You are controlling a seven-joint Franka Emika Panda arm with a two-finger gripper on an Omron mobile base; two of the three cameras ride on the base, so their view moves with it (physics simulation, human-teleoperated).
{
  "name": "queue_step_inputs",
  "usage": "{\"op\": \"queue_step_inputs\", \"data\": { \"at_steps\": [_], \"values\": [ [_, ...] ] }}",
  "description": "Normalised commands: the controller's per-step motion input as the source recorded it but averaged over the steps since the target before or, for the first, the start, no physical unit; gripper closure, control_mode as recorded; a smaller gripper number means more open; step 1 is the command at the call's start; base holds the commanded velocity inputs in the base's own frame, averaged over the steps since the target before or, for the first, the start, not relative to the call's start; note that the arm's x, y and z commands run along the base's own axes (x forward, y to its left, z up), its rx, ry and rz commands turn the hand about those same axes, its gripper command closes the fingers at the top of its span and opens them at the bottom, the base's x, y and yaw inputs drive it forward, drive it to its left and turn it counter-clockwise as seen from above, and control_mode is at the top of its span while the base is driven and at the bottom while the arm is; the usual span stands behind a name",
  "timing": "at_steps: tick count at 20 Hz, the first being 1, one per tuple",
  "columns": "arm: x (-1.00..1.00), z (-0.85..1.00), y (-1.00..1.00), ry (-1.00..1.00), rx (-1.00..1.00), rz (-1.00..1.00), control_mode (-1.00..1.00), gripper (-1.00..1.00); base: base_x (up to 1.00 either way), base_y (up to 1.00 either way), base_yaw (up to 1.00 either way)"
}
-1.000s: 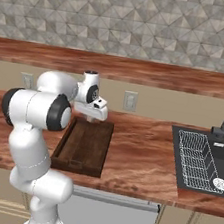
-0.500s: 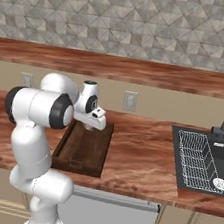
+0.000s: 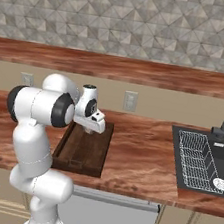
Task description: Move the dessert items from the plate to the tray.
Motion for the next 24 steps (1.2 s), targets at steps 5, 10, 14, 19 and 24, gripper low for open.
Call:
{"op": "queue_step_inputs", "data": {
  "at_steps": [5, 10, 14, 19, 24],
  "values": [
    [-0.04, -0.05, 0.0, 0.0, 0.0, -0.01, -1.0, -1.0, 0.0, 0.0, 0.0],
    [-0.1, 0.48, 0.04, 0.01, -0.04, 0.0, -1.0, -1.0, 0.0, 0.0, 0.0],
    [-0.46, 1.0, 0.06, -0.02, 0.0, -0.04, -1.0, -1.0, 0.0, 0.0, 0.0],
    [-0.96, 1.0, 0.0, -0.01, 0.03, -0.03, -1.0, -1.0, 0.0, 0.0, 0.0],
    [-1.0, 1.0, 0.0, -0.01, 0.01, 0.0, -1.0, -1.0, 0.0, 0.0, 0.0]
  ]
}}
